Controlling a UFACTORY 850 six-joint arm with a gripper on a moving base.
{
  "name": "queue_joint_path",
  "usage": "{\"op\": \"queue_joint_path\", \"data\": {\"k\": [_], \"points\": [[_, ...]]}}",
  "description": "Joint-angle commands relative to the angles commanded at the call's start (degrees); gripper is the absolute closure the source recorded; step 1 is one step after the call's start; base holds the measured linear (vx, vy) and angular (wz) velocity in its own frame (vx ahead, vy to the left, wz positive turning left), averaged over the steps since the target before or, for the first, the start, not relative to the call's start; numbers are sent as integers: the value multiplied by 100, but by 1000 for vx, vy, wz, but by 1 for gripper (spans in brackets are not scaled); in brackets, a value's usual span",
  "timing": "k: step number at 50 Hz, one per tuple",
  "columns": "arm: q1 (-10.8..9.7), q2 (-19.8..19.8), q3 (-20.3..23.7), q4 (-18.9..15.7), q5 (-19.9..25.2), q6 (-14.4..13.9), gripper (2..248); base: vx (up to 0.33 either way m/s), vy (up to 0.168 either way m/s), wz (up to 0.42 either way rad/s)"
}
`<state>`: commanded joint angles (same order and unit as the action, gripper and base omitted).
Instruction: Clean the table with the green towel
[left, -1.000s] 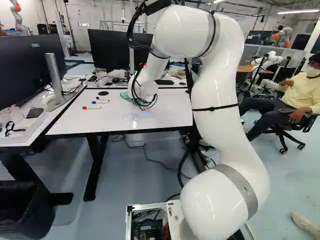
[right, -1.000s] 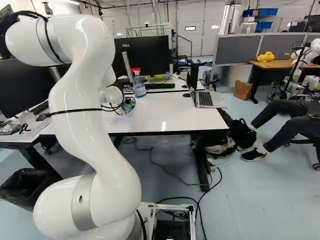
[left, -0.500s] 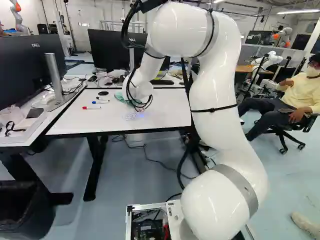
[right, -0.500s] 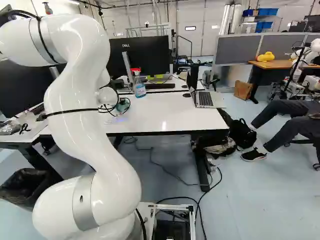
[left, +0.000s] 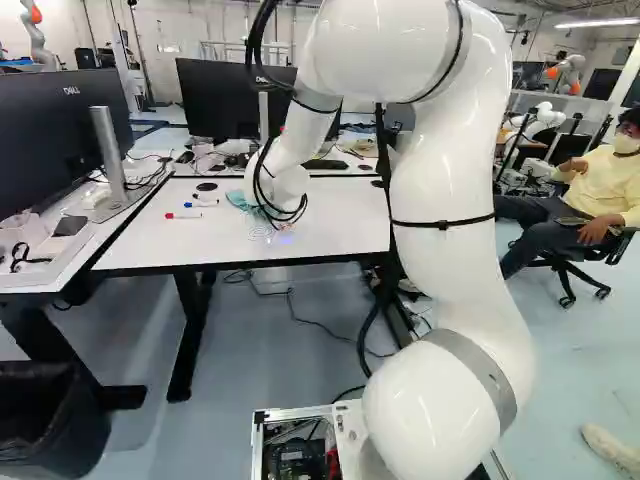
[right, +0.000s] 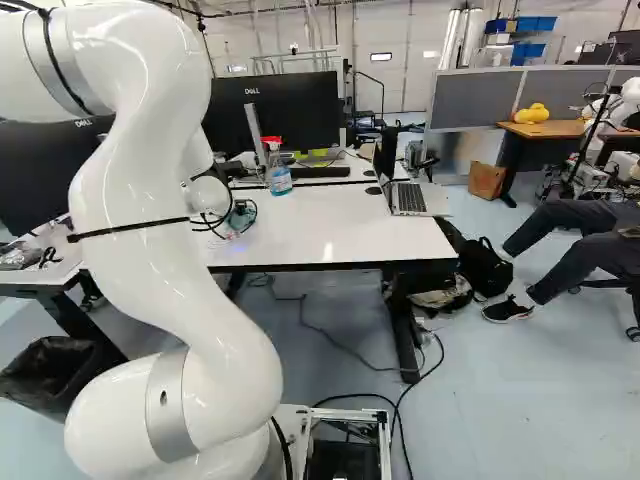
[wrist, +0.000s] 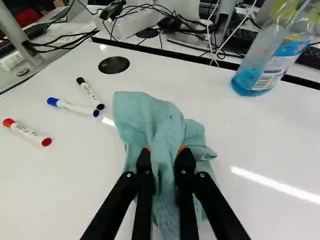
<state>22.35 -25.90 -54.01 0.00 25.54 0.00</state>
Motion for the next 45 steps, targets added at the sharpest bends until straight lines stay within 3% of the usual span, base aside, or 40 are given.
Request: {"op": "queue_joint_path", "data": {"k": [9, 45], "points": [[-105, 117, 152, 0, 0, 0, 199, 0, 0, 0], [-106, 414, 224, 0, -113, 0, 199, 0, 0, 0]]}}
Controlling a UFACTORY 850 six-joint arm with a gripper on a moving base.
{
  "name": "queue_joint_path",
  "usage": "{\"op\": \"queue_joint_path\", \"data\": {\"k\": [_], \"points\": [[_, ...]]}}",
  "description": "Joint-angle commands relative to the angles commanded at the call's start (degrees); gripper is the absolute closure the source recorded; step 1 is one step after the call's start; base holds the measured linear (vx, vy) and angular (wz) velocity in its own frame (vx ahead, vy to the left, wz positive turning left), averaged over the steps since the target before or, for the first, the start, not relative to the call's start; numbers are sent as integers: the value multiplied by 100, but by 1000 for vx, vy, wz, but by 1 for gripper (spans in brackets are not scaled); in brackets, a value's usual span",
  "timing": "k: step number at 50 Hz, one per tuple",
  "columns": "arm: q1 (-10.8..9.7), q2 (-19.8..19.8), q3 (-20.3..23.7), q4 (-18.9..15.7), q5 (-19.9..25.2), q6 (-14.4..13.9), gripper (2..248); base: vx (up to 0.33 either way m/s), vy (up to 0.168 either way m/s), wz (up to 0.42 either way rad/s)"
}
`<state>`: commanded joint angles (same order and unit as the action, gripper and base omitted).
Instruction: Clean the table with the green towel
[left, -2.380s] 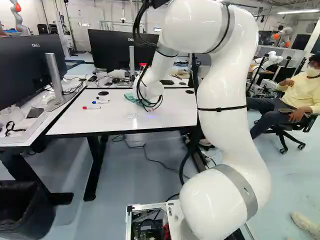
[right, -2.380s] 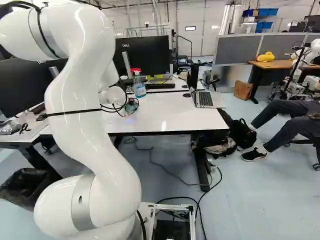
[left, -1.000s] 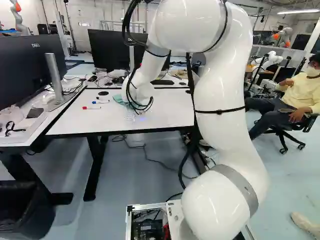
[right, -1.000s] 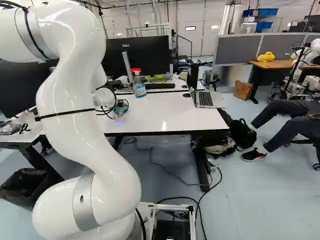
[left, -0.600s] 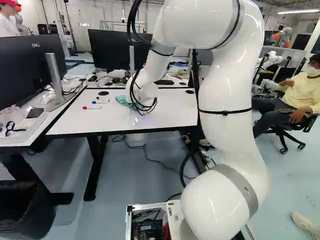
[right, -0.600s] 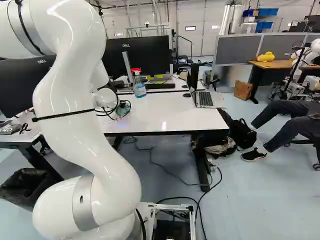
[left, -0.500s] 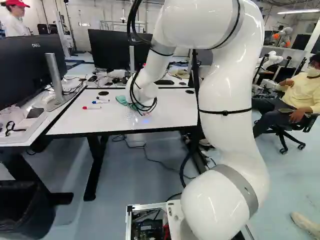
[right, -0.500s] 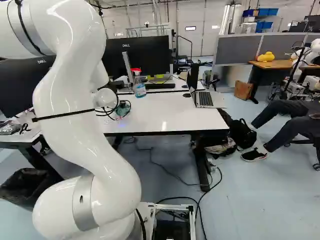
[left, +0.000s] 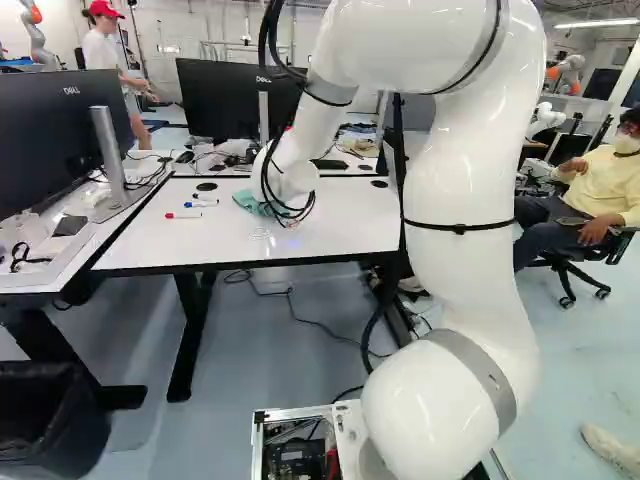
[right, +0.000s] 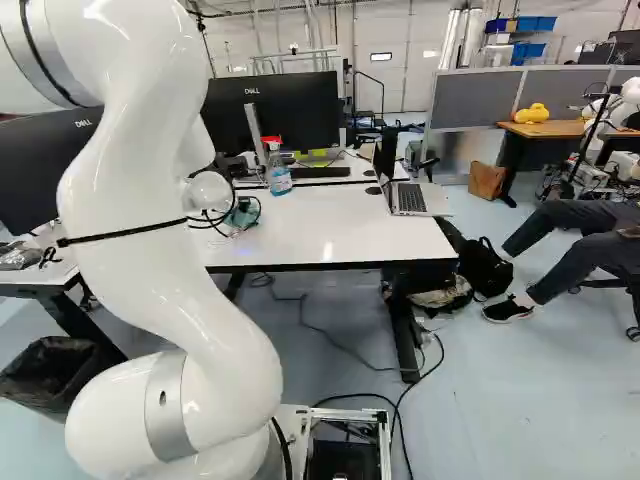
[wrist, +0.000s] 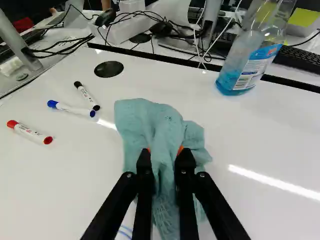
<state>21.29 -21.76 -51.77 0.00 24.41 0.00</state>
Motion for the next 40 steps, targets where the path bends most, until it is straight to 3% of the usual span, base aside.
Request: {"op": "queue_joint_path", "data": {"k": [19, 40], "points": [[-10, 286, 70, 0, -368, 0, 199, 0, 0, 0], [-161, 772, 340, 0, -612, 0, 199, 0, 0, 0]]}}
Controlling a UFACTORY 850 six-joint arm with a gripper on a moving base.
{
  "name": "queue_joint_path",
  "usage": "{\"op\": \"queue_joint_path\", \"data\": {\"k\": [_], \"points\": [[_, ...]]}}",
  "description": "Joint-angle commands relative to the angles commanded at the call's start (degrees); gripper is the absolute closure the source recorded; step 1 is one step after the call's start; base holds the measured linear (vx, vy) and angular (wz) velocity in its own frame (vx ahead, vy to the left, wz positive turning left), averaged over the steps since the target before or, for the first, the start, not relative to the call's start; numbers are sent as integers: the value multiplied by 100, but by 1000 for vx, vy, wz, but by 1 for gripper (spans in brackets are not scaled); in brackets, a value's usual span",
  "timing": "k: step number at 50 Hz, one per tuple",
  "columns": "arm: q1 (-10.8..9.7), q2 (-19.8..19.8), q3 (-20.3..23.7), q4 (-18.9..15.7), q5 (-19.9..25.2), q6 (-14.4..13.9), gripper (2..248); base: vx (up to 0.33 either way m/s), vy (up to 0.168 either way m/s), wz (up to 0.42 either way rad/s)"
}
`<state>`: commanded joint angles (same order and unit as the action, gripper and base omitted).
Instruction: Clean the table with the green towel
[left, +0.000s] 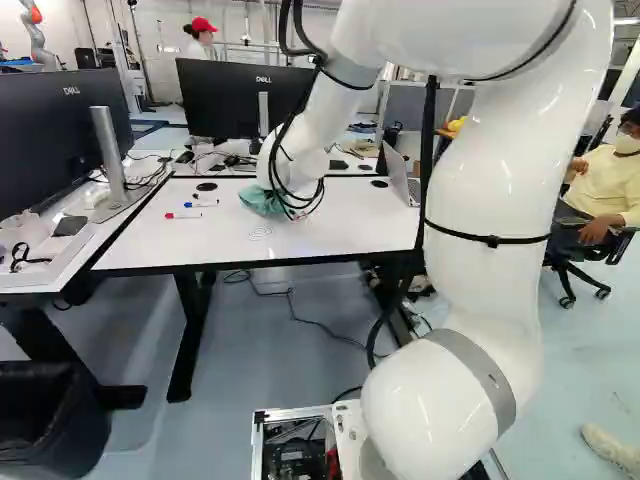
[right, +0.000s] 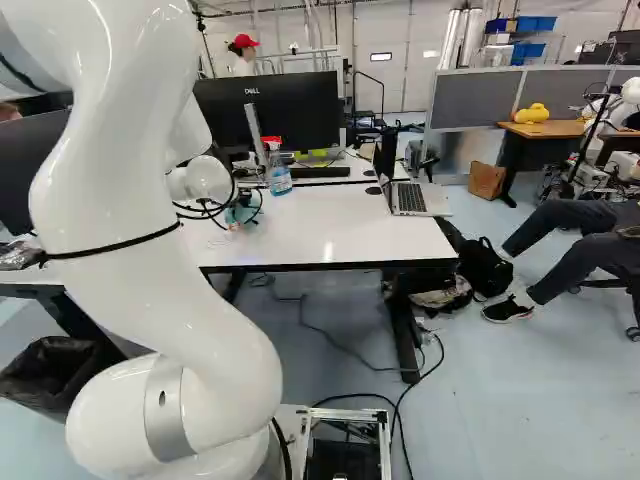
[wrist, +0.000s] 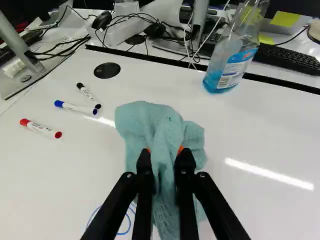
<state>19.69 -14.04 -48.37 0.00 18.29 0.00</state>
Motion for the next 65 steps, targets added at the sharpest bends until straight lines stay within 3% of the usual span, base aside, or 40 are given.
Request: {"op": "queue_joint_path", "data": {"k": [31, 56, 65], "points": [[-446, 443, 434, 0, -111, 0, 199, 0, 0, 0], [-902, 463, 458, 0, -111, 0, 199, 0, 0, 0], [-941, 419, 409, 0, -111, 0, 199, 0, 0, 0]]}}
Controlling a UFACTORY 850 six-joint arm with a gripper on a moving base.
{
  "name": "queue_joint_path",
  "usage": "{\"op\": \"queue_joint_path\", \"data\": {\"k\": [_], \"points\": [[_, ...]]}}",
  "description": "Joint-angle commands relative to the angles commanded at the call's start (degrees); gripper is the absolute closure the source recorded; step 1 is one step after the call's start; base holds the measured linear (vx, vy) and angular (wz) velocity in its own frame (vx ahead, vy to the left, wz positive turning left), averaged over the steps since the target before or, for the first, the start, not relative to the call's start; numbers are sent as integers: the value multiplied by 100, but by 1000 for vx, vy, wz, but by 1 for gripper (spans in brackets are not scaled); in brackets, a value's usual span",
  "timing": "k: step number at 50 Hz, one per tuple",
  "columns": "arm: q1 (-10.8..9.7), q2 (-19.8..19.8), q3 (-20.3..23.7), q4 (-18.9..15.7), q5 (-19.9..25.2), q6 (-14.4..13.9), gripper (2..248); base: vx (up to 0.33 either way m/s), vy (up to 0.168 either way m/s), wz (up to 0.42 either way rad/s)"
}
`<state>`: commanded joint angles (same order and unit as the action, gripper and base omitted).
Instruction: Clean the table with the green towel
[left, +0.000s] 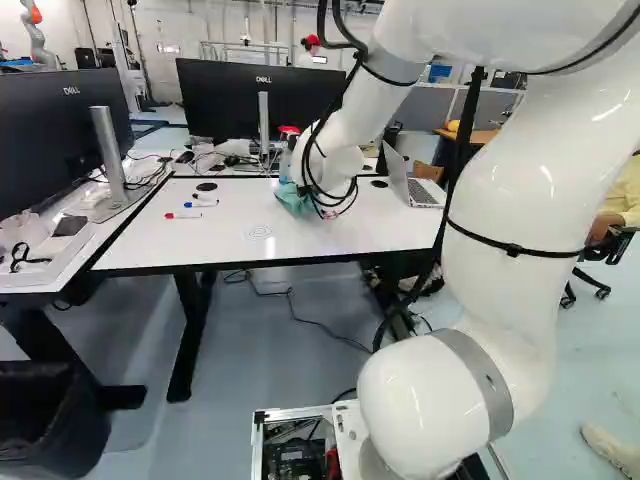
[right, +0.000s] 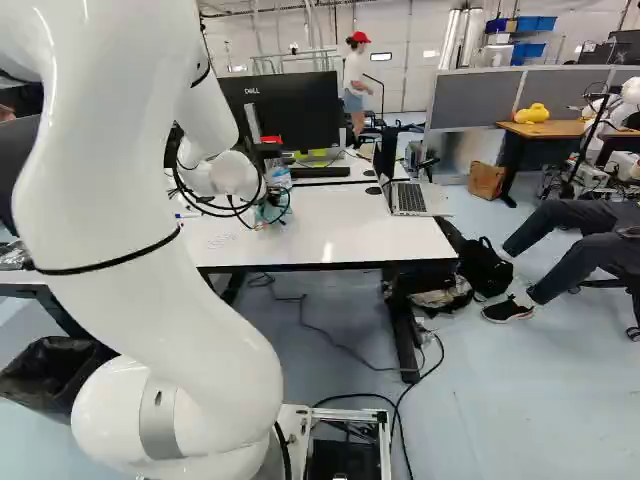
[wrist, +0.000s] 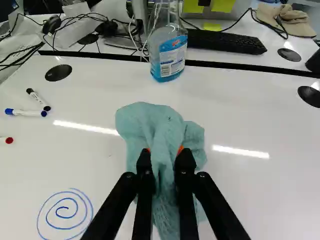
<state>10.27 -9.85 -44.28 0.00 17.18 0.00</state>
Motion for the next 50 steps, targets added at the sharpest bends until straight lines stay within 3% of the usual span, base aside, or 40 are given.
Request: {"op": "queue_joint_path", "data": {"k": [21, 50], "points": [[38, -10, -12, 0, 0, 0, 199, 0, 0, 0], [432, -317, -362, 0, 169, 0, 199, 0, 0, 0]]}}
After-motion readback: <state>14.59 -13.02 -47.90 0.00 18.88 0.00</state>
